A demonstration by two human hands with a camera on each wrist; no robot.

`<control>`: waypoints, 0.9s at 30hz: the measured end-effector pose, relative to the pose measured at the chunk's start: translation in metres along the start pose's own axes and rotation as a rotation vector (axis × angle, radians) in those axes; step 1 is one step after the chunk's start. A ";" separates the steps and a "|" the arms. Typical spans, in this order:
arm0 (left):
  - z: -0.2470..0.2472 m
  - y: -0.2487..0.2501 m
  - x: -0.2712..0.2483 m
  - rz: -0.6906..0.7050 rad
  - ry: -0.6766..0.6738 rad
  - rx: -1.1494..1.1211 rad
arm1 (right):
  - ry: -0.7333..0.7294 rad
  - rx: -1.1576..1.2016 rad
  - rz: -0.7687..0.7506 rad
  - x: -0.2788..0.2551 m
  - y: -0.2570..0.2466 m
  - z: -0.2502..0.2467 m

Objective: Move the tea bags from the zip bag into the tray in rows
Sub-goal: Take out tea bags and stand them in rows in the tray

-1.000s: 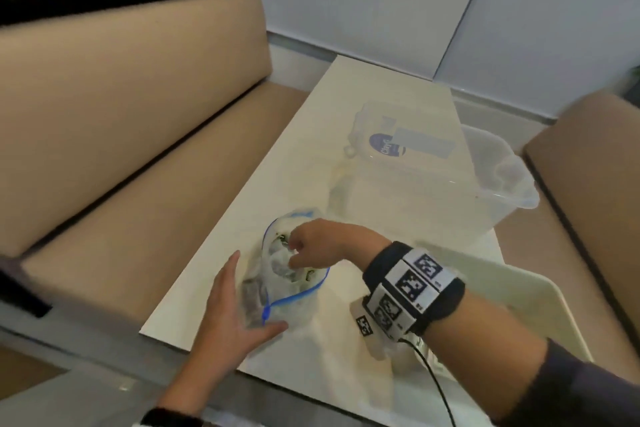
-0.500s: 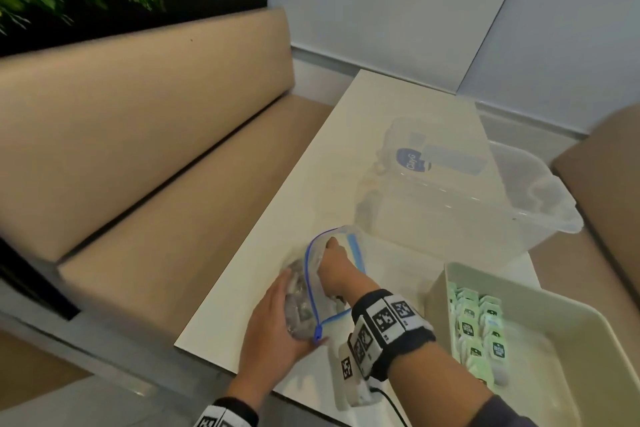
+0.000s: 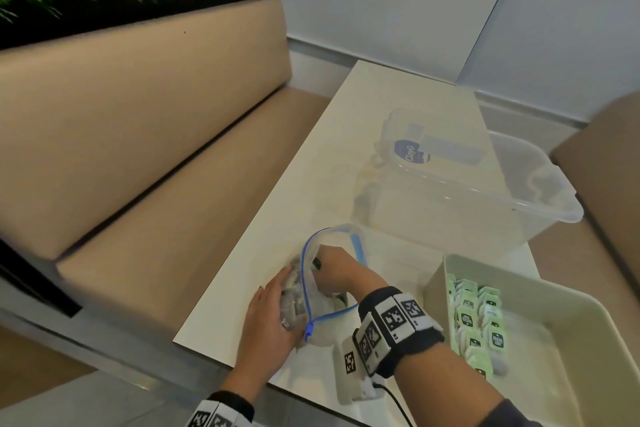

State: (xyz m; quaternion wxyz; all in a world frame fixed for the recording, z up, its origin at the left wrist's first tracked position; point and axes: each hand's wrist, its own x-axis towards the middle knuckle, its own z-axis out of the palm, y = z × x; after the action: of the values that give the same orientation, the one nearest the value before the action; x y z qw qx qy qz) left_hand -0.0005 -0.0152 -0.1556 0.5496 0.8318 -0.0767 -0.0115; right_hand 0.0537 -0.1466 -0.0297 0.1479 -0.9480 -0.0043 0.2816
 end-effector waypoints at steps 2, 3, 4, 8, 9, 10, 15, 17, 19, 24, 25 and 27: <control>0.000 -0.001 0.000 -0.009 -0.001 -0.010 | 0.011 0.018 -0.003 0.000 0.001 0.003; -0.001 0.000 0.000 -0.013 -0.003 -0.013 | 0.024 0.035 -0.010 0.000 0.002 0.003; -0.001 -0.001 0.001 -0.019 -0.004 -0.018 | 0.044 0.047 -0.024 -0.001 0.003 0.003; -0.002 0.000 0.001 -0.043 -0.013 -0.039 | 0.147 0.030 -0.121 -0.005 0.009 -0.003; -0.002 -0.002 0.002 -0.043 -0.009 -0.029 | 0.172 0.025 -0.143 -0.009 0.010 -0.006; -0.002 -0.003 0.002 -0.043 -0.007 -0.025 | 0.189 0.026 -0.158 -0.012 0.011 -0.009; -0.003 -0.003 0.003 -0.093 -0.049 -0.118 | 0.273 0.153 -0.195 -0.033 0.026 -0.028; -0.009 0.004 0.002 -0.116 -0.104 -0.155 | 0.285 0.244 -0.196 -0.040 0.035 -0.035; -0.020 0.012 -0.001 -0.123 -0.218 -0.112 | 0.280 0.352 -0.181 -0.043 0.046 -0.038; -0.063 0.055 -0.010 -0.113 -0.261 -0.116 | 0.266 0.600 -0.200 -0.053 0.063 -0.042; -0.069 0.070 -0.009 -0.063 -0.193 -0.176 | 0.264 0.636 -0.207 -0.056 0.065 -0.044; -0.073 0.099 -0.003 0.044 -0.096 -0.340 | 0.249 0.708 -0.217 -0.059 0.069 -0.048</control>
State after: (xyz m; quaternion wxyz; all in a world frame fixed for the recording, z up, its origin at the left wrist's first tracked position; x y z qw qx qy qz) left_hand -0.0072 0.0139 -0.0363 0.6781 0.7235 -0.1181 -0.0517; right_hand 0.0244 -0.2317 0.0204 0.4944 -0.8592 0.0108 0.1311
